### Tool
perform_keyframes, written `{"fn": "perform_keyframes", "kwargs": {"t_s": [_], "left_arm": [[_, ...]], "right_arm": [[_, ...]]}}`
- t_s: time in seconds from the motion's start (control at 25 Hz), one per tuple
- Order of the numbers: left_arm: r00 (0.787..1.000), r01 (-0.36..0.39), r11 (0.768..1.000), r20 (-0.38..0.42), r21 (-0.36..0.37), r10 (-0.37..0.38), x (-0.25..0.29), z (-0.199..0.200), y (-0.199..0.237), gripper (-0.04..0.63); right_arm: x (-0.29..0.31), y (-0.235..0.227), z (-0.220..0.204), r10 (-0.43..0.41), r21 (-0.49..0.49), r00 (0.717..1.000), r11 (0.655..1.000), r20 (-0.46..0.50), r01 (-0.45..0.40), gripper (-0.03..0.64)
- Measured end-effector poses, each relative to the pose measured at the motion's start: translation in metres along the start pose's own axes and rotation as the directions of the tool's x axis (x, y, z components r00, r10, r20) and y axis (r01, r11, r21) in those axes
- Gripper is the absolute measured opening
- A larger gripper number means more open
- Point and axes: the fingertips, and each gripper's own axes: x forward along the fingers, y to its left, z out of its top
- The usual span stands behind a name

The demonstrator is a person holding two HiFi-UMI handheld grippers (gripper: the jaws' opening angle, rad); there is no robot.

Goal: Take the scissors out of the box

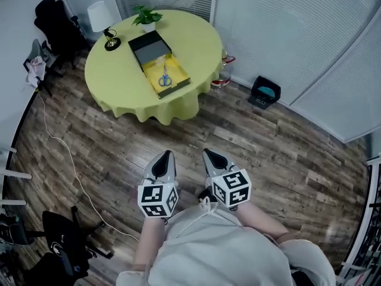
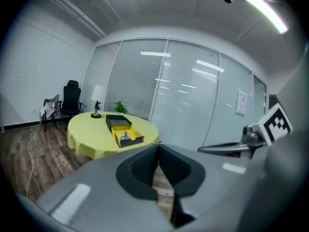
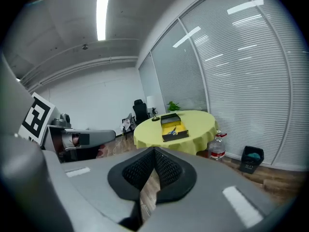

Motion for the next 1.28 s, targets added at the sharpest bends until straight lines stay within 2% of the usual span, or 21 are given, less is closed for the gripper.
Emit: {"fn": "perform_keyframes", "kwargs": {"t_s": [0.24, 0.44, 0.56, 0.8, 1.08, 1.28], "left_arm": [[0.998, -0.052, 0.998, 0.034, -0.044, 0.053, 0.069, 0.021, -0.044, 0.006], [0.995, -0.097, 0.994, -0.017, -0.059, 0.096, 0.108, 0.019, -0.048, 0.006], [0.992, -0.123, 0.99, -0.034, -0.075, 0.121, 0.131, 0.022, -0.038, 0.006], [0.992, -0.124, 0.987, -0.043, -0.098, 0.12, 0.193, 0.035, -0.011, 0.006], [0.99, -0.139, 0.983, -0.027, -0.122, 0.137, 0.279, 0.082, 0.044, 0.006], [0.984, -0.176, 0.974, -0.018, -0.143, 0.175, 0.326, 0.113, 0.102, 0.006]], "right_arm": [[0.01, -0.096, 0.04, 0.036, -0.048, 0.999, 0.998, -0.003, -0.036, 0.0], [0.031, -0.146, 0.045, 0.047, -0.023, 0.998, 0.999, -0.041, -0.048, 0.0], [0.049, -0.159, 0.042, 0.062, -0.008, 0.996, 0.998, -0.069, -0.063, 0.0], [0.105, -0.185, 0.059, 0.073, -0.015, 0.993, 0.997, -0.094, -0.074, 0.0], [0.196, -0.227, 0.112, 0.064, -0.045, 0.991, 0.997, -0.115, -0.07, 0.0], [0.272, -0.231, 0.147, 0.096, -0.076, 0.987, 0.991, -0.125, -0.106, 0.0]]}}
